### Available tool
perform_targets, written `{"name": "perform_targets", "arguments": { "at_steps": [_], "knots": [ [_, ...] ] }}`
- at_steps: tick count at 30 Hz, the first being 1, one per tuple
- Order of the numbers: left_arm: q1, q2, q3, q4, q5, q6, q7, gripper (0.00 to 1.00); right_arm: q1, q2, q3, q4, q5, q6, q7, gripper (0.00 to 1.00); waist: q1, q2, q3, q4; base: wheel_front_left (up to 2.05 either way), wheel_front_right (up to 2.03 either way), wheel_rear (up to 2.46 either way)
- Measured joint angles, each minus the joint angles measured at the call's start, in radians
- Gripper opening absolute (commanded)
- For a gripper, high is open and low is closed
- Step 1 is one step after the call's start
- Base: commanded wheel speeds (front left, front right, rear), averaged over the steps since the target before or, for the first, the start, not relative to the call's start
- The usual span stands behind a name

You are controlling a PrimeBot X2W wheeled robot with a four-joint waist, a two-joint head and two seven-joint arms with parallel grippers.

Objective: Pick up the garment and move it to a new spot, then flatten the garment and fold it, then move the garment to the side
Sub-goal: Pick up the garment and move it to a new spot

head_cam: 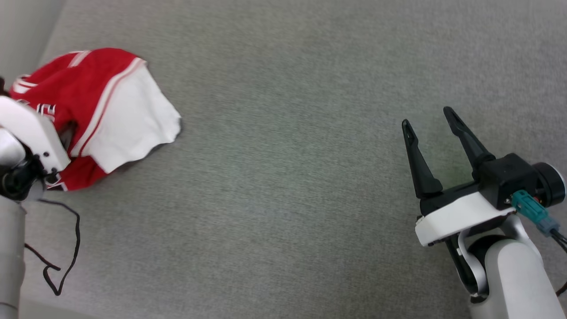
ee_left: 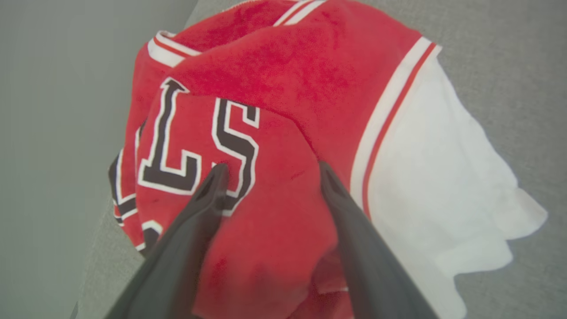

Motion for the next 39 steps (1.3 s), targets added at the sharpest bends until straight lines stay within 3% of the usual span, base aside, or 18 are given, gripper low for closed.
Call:
{"name": "perform_targets", "arguments": {
  "at_steps": [8,9,11,16,22,26,27,29,30,39],
  "knots": [
    [-0.005,0.032,0.035,0.121,-0.099,0.0,0.169,0.97,-0.034,-0.008,0.002,0.018,0.0,0.0,-0.016,1.0,0.0,0.0,0.083,-0.064,0.0,0.0,0.0],
    [-0.005,0.032,0.04,0.128,-0.11,0.0,0.176,0.48,-0.034,-0.008,0.002,0.021,0.0,0.0,-0.016,1.0,-0.0001,0.0,0.087,-0.068,0.0,0.0,0.0],
    [-0.012,0.034,0.042,0.137,-0.118,0.0,0.186,0.0,-0.037,-0.008,0.002,0.021,0.0,0.0,-0.016,1.0,-0.0001,0.0,0.088,-0.073,0.0,0.0,0.0],
    [-0.012,0.019,0.026,0.149,-0.106,0.003,0.135,0.0,-0.044,-0.012,-0.005,0.025,0.0,0.0,-0.017,1.0,-0.0001,0.0,0.065,-0.067,0.0,0.0,0.0],
    [-0.029,0.012,-0.011,0.133,-0.034,0.021,-0.043,0.0,-0.023,-0.012,-0.016,0.04,0.004,0.0,-0.023,1.0,0.0,0.0,-0.001,-0.05,0.0,0.0,0.0],
    [-0.071,0.026,-0.029,0.092,0.019,0.035,-0.217,0.0,0.005,-0.009,-0.029,0.051,0.013,0.0,-0.028,1.0,-0.0001,0.0,-0.064,-0.036,0.0,0.0,0.0],
    [-0.098,0.026,-0.049,0.069,0.063,0.039,-0.337,0.0,0.029,-0.006,-0.037,0.058,0.02,0.0,-0.033,1.0,-0.0001,0.0,-0.116,-0.026,0.0,0.0,0.0],
    [-0.12,0.025,-0.066,0.057,0.092,0.045,-0.41,0.0,0.041,-0.004,-0.042,0.061,0.026,0.0,-0.035,1.0,-0.0002,0.0,-0.151,-0.02,0.0,0.0,0.0],
    [-0.144,0.012,-0.092,0.044,0.127,0.055,-0.494,0.0,0.065,-0.002,-0.05,0.066,0.03,0.0,-0.039,1.0,-0.0002,0.0,-0.204,-0.016,0.0,0.0,0.0],
    [-0.18,-0.075,-0.152,0.026,0.146,0.043,-0.601,0.0,0.137,0.001,-0.073,0.065,0.076,0.0,-0.039,1.0,-0.0004,0.0,-0.322,-0.064,0.0,0.0,0.0]
  ]
}}
